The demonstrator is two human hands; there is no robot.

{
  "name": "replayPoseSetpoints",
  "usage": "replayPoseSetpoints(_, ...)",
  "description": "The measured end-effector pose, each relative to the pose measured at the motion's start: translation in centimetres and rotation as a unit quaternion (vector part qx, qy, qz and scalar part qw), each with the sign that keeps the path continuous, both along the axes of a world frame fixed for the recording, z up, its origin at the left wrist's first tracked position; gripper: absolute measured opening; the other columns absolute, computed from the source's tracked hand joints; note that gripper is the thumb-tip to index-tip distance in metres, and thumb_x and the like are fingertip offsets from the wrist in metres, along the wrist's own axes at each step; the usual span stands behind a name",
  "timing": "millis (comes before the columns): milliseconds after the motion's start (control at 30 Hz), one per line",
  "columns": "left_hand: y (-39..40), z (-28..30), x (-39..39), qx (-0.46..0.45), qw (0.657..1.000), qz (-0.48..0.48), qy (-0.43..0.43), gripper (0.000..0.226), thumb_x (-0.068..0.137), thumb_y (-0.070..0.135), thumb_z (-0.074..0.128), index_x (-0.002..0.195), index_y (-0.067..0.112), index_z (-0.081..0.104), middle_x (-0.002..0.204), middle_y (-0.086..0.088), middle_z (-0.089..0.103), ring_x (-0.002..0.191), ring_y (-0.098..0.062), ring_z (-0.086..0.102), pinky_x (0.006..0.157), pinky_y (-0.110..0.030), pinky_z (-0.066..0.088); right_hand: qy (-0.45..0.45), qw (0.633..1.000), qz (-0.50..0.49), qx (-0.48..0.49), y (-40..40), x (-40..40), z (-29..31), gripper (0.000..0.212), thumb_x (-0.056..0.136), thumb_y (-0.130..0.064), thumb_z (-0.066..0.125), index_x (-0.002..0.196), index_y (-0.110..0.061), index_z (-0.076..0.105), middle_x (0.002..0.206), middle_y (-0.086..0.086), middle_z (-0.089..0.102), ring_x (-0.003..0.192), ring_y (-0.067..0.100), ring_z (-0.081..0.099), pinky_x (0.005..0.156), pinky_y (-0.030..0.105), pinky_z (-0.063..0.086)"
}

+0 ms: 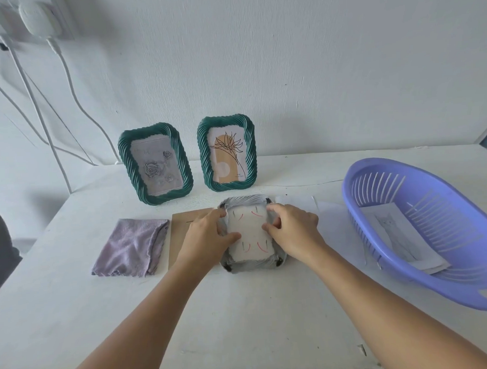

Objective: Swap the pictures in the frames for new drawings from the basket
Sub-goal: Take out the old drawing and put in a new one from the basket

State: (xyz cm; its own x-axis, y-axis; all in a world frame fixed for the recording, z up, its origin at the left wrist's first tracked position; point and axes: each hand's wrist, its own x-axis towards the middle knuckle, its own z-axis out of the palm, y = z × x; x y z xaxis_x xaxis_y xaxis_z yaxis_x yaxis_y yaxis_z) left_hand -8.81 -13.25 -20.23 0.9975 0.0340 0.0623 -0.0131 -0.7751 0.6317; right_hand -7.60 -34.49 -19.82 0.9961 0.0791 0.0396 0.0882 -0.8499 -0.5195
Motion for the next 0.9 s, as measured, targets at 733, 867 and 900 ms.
replayPoseSetpoints(733,0.2,0.4,0.2,0.004,1.0,-0.005,0.008,0.043,0.082,0.047,0.079,0.119,0.027,0.069,0.08,0.01,0.062,0.08,-0.009,0.057,0.066,-0.026,0.04,-0.001,1.0,0.003,0.01,-0.1,0.0,0.2,0.027,0.098,-0.04,0.059,0.122,-0.032,0.069,0.091,-0.01,0.065,0.1,0.015,0.062,0.094,0.038,0.036)
replayPoseSetpoints(867,0.5,1.2,0.7,0.045,0.999,0.019,-0.024,0.03,0.097,0.04,0.059,0.121,0.024,0.066,0.082,0.003,0.066,0.081,-0.019,0.061,0.065,-0.03,0.042,-0.035,0.998,-0.031,0.042,-0.7,0.1,0.4,0.03,0.101,-0.039,0.052,0.128,-0.036,0.065,0.097,-0.008,0.064,0.096,0.016,0.063,0.097,0.042,0.042)
replayPoseSetpoints(900,0.7,1.4,0.8,0.069,0.997,0.024,-0.021,0.032,0.099,0.036,0.054,0.126,0.022,0.064,0.089,-0.001,0.068,0.086,-0.023,0.062,0.07,-0.033,0.046,-0.039,0.998,-0.038,0.039,-1.0,0.2,0.5,0.03,0.102,-0.037,0.051,0.129,-0.035,0.064,0.1,-0.006,0.064,0.097,0.017,0.063,0.095,0.043,0.045)
